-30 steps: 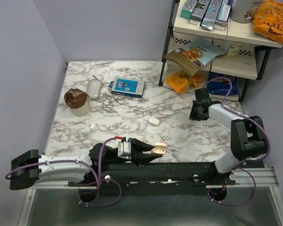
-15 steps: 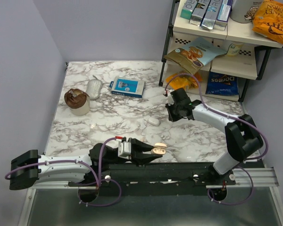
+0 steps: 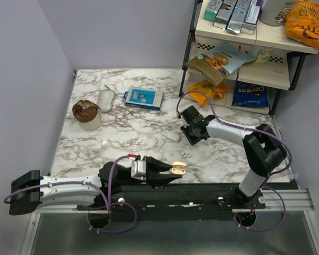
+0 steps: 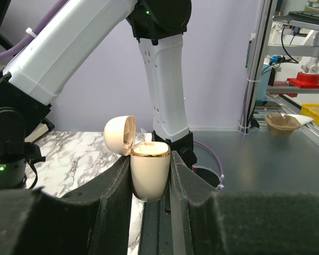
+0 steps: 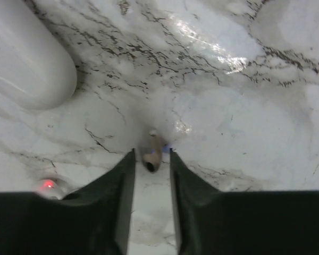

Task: Insert the wireless bluetooth earbuds into the charging case
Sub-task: Adjust the earbud at the center of the board.

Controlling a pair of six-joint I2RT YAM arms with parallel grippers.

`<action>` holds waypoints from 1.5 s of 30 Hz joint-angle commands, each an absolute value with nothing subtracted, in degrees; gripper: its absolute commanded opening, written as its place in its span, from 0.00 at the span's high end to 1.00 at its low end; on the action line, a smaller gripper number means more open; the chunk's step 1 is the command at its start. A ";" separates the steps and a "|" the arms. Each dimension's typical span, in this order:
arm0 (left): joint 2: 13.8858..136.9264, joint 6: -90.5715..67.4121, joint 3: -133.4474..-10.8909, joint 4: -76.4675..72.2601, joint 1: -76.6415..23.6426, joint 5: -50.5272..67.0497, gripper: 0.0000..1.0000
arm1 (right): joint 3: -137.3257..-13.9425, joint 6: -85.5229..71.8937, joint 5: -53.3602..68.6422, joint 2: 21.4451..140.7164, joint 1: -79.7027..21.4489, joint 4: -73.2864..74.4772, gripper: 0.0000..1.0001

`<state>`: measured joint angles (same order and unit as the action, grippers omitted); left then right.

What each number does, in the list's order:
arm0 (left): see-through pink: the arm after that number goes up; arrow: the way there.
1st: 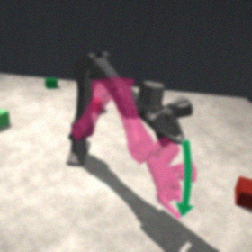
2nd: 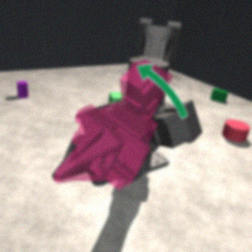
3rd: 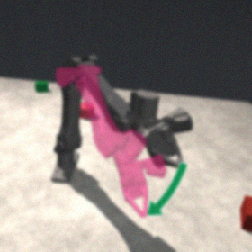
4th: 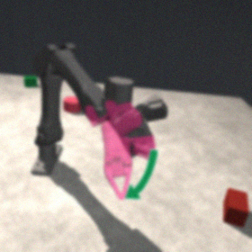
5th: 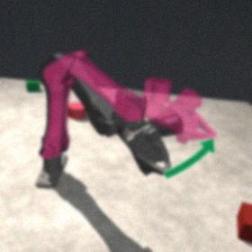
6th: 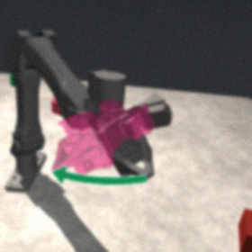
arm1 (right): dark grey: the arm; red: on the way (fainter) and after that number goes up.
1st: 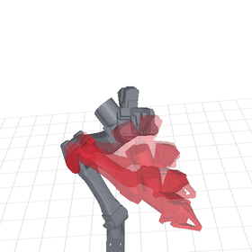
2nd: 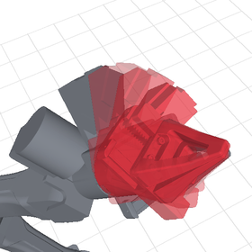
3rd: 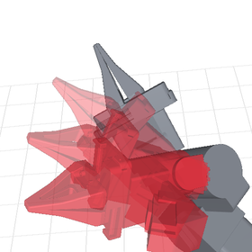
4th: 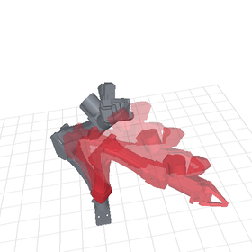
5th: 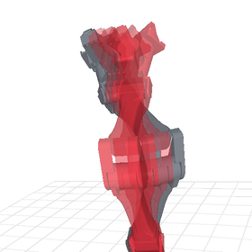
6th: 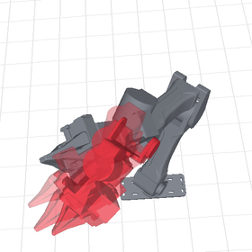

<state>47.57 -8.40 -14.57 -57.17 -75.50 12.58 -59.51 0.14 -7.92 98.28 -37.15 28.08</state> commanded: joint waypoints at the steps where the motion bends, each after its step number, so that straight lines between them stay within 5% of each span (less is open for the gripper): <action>1: 46.76 -8.35 -14.41 -57.31 -75.94 12.66 1.00 | -58.45 -2.90 -13.53 94.93 -37.09 28.13 0.51; 9: 47.37 -8.88 -15.47 -56.51 -76.03 11.78 1.00 | -55.99 -9.74 -23.71 84.49 -37.00 24.79 0.28; 10: 47.37 -8.79 -15.47 -56.34 -76.03 11.34 1.00 | -54.25 -11.23 -25.47 82.90 -36.91 22.96 0.24; 11: 47.46 -8.79 -15.47 -56.34 -76.03 10.73 1.00 | -53.45 -16.47 -27.14 81.31 -36.91 22.24 0.00; 13: 47.64 -8.53 -15.64 -55.99 -76.03 9.15 1.00 | -52.13 -22.82 -31.46 78.33 -36.22 21.36 0.00; 16: 47.99 -8.70 -16.08 -54.49 -76.03 6.08 1.00 | -49.40 -28.38 -27.18 75.77 -34.37 17.85 0.12; 20: 47.64 -9.58 -15.74 -53.44 -76.11 0.80 1.00 | -49.39 -45.80 -19.35 76.11 -34.10 20.89 0.53; 22: 47.29 -9.58 -15.03 -55.19 -76.11 -1.30 1.00 | -46.25 -51.48 -13.73 76.20 -34.10 19.87 0.59; 27: 45.70 -9.32 -14.15 -54.85 -76.20 -5.10 1.00 | -36.92 -57.40 -8.61 75.84 -34.10 6.16 0.97; 45: 45.44 -9.67 -14.41 -52.30 -76.11 -4.13 1.00 | -37.97 -47.82 -11.77 84.82 -31.20 7.03 0.99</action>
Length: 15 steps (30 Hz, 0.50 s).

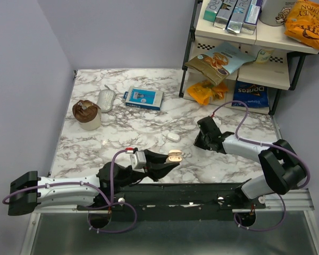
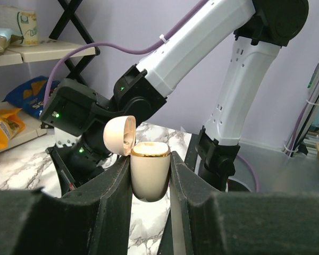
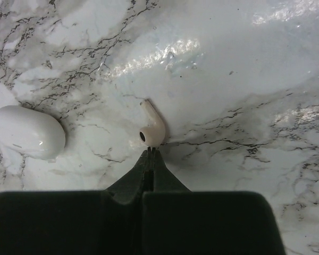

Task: Insert the wireless bluetooth earbuds into the charging case
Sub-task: Adjust the earbud at the center of the board.

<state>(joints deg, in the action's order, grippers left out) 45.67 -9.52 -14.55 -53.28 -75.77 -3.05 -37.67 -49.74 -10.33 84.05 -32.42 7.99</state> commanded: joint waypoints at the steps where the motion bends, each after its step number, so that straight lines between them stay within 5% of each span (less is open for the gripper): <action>1: 45.61 -9.58 -14.41 -52.21 -76.11 -4.22 1.00 | -37.53 -47.46 -12.47 84.47 -30.85 7.21 0.99; 15: 48.87 -8.26 -15.29 -54.14 -76.11 -4.13 1.00 | -41.30 -38.24 -11.86 85.34 -24.70 5.01 0.99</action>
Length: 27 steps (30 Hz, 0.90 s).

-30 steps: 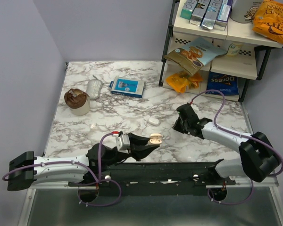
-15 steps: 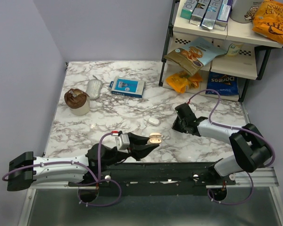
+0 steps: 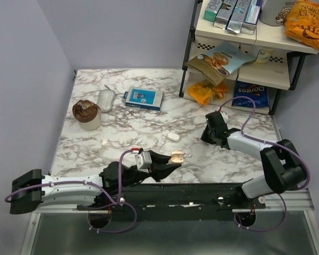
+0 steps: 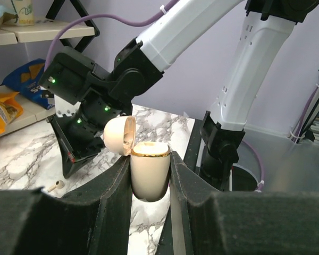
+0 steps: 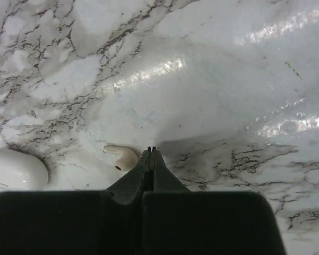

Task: Insert the wireless bluetooth earbuds into the charging case
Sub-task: Adjust the earbud at the center of the board.

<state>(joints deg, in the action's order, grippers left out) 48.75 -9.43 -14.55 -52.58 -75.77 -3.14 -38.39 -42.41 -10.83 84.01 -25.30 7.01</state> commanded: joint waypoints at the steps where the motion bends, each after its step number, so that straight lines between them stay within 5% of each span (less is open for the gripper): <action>1: 48.69 -8.26 -15.29 -53.88 -76.11 -4.22 1.00 | -41.57 -37.71 -12.21 85.17 -24.70 5.27 0.99; 9: 47.02 -8.09 -14.59 -52.47 -76.11 -5.18 1.00 | -35.69 -41.21 -5.28 76.82 -24.78 5.27 0.99; 27: 46.85 -9.23 -14.59 -51.77 -76.11 -4.39 1.00 | -33.39 -42.63 -3.78 85.77 -26.19 -0.88 0.99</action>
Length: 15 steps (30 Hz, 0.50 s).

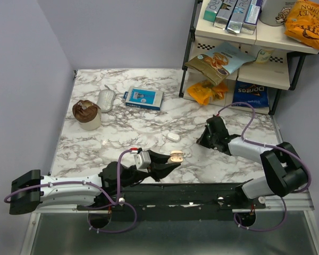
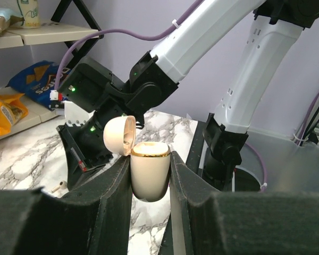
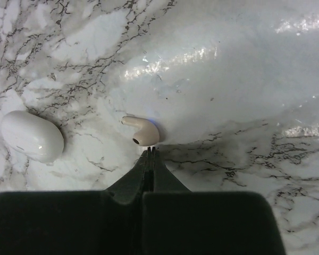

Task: Insert the wireless bluetooth earbuds into the charging case
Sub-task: Adjust the earbud at the center of the board.

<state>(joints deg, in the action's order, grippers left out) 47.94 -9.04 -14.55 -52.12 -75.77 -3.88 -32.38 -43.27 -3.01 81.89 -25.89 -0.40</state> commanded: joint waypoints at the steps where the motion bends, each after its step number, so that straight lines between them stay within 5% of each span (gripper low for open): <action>1: 46.58 -9.23 -14.68 -51.51 -76.11 -4.39 1.00 | -34.18 -42.54 -4.48 86.30 -26.19 -0.79 0.99; 15: 45.44 -7.30 -14.15 -50.18 -76.11 -6.42 1.00 | -38.23 -37.54 -9.23 87.80 -21.71 3.69 0.99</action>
<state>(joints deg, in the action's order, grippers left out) 44.93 -8.73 -14.55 -49.69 -75.79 -4.84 -37.56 -40.64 -5.34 86.87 -23.18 0.19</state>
